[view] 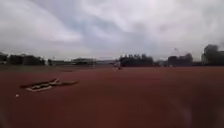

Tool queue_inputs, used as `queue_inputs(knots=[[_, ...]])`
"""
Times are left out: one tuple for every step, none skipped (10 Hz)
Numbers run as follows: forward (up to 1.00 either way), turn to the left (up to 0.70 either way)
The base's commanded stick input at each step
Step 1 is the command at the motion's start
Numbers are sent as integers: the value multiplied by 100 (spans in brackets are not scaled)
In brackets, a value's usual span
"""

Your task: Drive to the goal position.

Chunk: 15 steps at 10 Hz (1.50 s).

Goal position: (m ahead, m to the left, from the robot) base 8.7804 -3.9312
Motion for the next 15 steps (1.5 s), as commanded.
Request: queue_inputs(knots=[[70, 0], [70, 0], [70, 0], [70, 0], [70, 0], [70, 0], [70, 0], [70, 0], [70, 0], [70, 0], [70, 0], [70, 0], [70, 0], [70, 0], [70, 0]])
